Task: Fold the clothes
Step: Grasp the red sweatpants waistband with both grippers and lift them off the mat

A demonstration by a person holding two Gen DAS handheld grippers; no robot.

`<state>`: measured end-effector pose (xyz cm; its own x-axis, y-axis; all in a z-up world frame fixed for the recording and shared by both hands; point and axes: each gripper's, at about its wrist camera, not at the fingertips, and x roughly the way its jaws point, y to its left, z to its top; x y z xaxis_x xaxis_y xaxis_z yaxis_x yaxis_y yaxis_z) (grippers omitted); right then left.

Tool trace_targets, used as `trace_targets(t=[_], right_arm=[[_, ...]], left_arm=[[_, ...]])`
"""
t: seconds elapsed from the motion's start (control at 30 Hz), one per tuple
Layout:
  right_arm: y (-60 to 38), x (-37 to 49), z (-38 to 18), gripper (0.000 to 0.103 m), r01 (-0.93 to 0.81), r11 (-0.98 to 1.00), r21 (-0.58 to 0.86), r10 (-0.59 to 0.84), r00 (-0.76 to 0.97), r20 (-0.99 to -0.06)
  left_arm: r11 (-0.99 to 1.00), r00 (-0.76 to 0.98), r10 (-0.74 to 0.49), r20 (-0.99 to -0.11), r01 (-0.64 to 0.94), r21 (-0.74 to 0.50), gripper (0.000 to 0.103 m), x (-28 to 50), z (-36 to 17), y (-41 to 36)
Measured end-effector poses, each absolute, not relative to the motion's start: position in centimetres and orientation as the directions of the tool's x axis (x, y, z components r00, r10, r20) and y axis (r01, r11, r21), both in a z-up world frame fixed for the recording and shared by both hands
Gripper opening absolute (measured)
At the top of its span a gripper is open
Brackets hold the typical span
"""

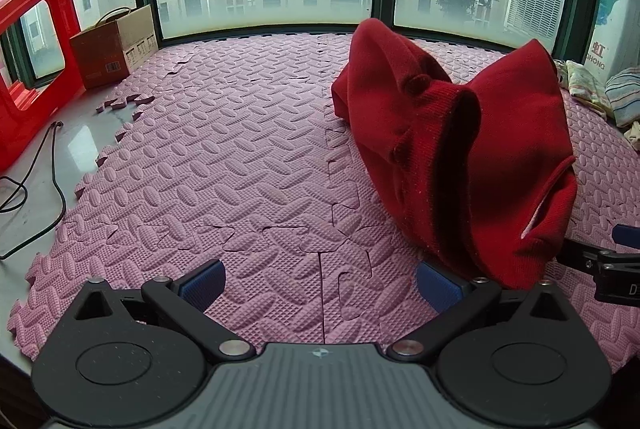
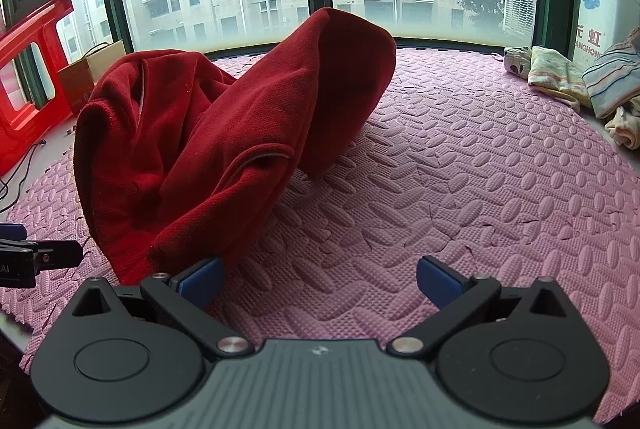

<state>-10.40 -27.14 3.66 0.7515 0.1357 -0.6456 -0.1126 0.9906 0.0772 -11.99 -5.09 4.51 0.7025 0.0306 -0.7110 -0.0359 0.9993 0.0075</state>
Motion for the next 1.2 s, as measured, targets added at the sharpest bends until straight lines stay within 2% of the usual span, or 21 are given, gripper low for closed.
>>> trace_targets(t=[1.2], right_arm=[[-26.6, -10.3, 4.0, 0.103, -0.123, 0.99, 0.076, 0.142, 0.752, -0.644]], left_arm=[[1.0, 0.706, 0.014, -0.708, -0.002, 0.018, 0.103, -11.8, 5.1, -6.2]])
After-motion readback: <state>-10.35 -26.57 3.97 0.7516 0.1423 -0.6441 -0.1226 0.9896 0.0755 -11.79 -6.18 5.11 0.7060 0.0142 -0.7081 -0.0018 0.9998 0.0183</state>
